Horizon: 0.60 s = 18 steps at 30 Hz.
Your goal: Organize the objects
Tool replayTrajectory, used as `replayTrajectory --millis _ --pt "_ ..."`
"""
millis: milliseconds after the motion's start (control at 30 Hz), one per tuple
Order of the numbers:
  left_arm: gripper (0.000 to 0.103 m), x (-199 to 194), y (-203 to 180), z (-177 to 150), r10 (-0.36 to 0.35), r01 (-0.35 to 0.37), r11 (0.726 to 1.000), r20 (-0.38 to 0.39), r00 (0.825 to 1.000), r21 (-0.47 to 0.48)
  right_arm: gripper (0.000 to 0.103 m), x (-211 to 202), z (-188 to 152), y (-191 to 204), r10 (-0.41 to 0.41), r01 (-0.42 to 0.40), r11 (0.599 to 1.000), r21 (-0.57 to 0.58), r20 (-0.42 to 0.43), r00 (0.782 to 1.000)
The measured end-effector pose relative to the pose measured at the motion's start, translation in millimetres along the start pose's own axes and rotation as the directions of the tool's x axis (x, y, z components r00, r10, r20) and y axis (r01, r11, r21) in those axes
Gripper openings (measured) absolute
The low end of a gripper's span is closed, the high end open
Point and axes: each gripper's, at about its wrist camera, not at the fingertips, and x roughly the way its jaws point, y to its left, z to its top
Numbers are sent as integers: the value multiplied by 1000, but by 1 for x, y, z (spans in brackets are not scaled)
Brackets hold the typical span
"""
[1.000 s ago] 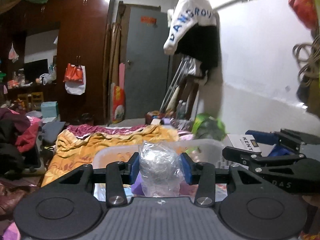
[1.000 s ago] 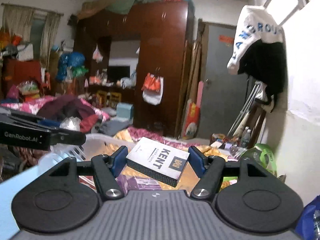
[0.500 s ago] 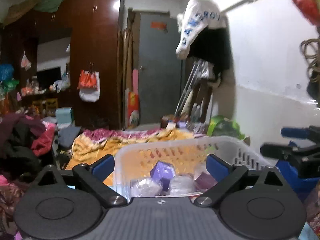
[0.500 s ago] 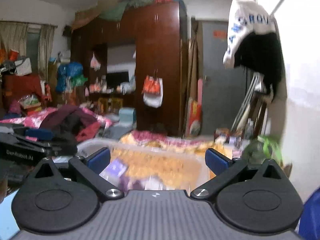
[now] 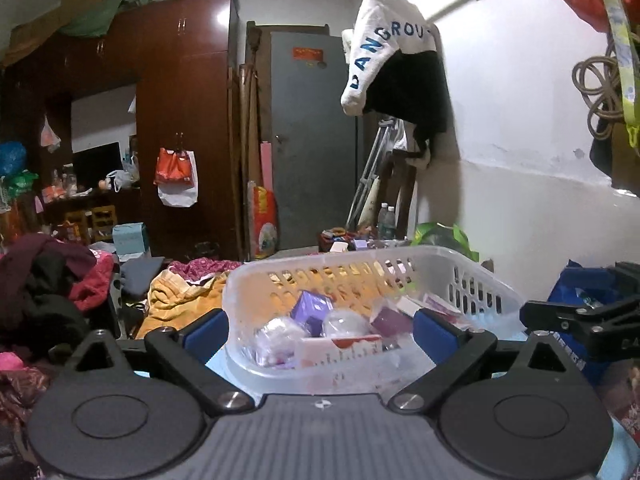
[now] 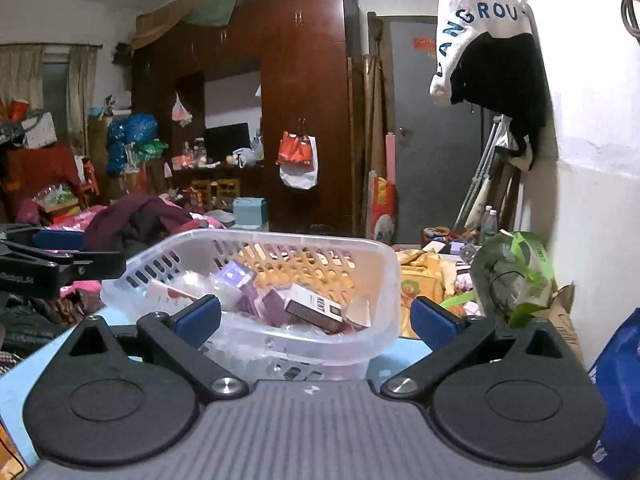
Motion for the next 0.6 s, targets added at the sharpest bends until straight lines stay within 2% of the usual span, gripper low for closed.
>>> replayTrajectory --millis 167,600 --pt "100 -4 -7 -7 -7 7 1000 -4 1000 22 103 2 -4 5 -18 17 999 -27 -9 1000" --pt "100 -3 -13 -20 -18 18 999 -27 999 27 103 -2 -14 2 -11 11 1000 7 -16 1000"
